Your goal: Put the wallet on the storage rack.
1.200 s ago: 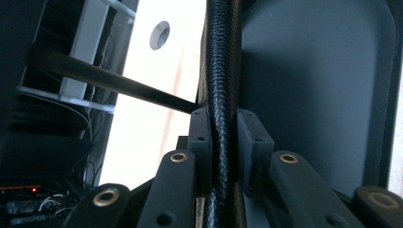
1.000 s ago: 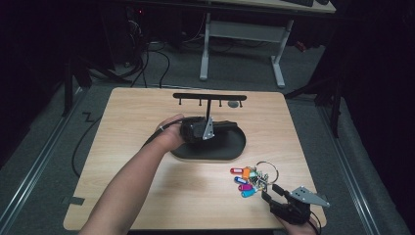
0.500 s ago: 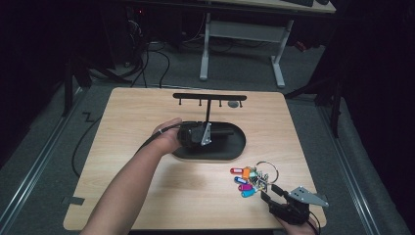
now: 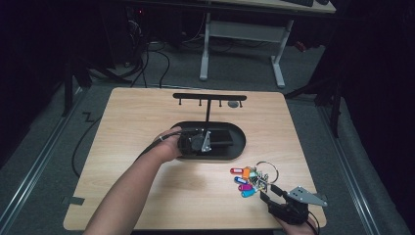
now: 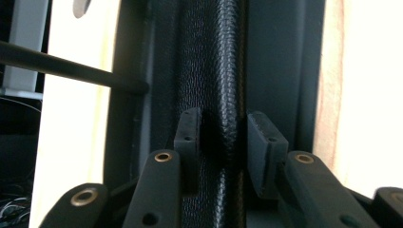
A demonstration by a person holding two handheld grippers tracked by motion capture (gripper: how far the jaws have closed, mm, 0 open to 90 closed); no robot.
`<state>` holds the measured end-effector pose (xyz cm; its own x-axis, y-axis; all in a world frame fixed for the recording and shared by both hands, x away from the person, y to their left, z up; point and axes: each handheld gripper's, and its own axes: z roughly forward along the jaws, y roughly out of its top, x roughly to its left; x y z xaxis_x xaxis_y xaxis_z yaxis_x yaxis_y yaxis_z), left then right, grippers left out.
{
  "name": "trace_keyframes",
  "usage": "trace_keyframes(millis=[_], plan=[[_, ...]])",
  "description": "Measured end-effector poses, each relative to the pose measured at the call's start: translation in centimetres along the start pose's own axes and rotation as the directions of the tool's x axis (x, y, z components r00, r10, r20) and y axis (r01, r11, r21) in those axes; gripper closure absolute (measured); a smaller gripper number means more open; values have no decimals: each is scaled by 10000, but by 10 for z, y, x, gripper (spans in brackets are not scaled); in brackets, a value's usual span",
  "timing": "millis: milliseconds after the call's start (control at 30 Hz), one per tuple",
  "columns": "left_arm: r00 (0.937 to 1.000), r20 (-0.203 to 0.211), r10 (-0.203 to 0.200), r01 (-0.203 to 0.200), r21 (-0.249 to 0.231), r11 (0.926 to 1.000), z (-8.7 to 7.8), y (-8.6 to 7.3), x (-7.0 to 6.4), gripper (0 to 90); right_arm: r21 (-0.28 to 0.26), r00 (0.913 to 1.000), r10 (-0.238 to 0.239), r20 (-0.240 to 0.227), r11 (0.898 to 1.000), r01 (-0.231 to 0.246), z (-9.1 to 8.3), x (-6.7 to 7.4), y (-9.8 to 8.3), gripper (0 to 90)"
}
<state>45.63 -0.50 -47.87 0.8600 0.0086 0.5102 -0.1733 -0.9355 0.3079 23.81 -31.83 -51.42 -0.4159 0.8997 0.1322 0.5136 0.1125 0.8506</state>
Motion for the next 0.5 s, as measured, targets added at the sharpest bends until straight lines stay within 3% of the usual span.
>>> trace_keyframes(millis=[133, 233, 267, 300, 400, 433, 500], plan=[[9967, 442, -676, 663, 307, 9973, 9, -3, -4, 651, 30, 10000, 26, -39, 10000, -26, 1, 0, 0, 461], [9922, 349, -1199, 1192, 204, 9927, 9, -7, -3, 653, -3, 10000, 10, -33, 10000, -10, 1, -1, 0, 461], [9922, 349, -1199, 1192, 204, 9927, 9, -7, -3, 649, 6, 10000, 39, -36, 10000, -39, 1, -1, 0, 461], [9854, 333, -1668, 1672, -88, 9859, 5, -9, 0, 647, 7, 10000, 24, -41, 10000, -24, 1, -2, 0, 461], [9803, 355, -1943, 1952, -245, 9805, -1, -10, 2, 643, 5, 10000, 31, -32, 10000, -31, 1, -2, 0, 461], [9716, 419, -2329, 2343, -345, 9715, -10, -11, 4, 632, -3, 10000, 4, -40, 10000, -4, 1, -2, 0, 462], [9689, 394, -2445, 2461, -442, 9682, -14, -12, 3, 625, 15, 10000, -19, -37, 10000, 19, 1, -2, 0, 462]])
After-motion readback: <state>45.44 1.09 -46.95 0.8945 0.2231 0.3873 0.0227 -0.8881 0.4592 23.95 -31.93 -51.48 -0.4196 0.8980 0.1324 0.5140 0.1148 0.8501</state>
